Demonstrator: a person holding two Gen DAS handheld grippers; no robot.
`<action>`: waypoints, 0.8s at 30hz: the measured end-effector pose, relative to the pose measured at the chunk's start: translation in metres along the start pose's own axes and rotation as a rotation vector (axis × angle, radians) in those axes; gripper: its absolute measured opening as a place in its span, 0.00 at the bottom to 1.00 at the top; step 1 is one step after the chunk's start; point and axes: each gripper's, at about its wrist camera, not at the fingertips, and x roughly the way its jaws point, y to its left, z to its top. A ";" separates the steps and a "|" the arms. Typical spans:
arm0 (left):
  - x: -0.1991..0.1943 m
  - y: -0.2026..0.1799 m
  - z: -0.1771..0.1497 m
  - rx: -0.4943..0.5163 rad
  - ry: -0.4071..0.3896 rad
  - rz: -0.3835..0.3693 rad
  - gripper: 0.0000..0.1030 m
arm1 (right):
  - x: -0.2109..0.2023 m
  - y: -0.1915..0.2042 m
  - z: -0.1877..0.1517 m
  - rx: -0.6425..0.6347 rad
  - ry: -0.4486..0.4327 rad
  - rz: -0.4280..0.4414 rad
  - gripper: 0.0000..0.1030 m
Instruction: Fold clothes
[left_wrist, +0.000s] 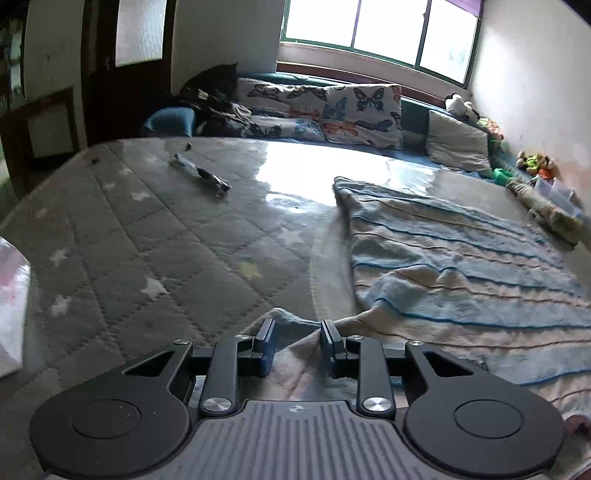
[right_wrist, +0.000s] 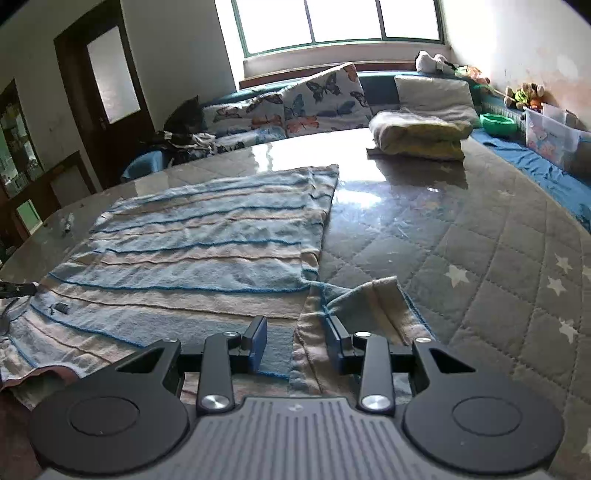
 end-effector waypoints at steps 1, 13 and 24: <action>-0.002 0.000 -0.001 0.005 -0.002 0.011 0.29 | -0.004 0.001 -0.001 -0.004 -0.004 0.004 0.35; -0.039 -0.071 -0.011 0.072 -0.029 -0.115 0.57 | -0.049 -0.016 -0.026 -0.015 -0.024 -0.134 0.44; -0.049 -0.184 -0.031 0.256 -0.014 -0.354 0.68 | -0.063 -0.052 -0.047 0.128 -0.030 -0.245 0.48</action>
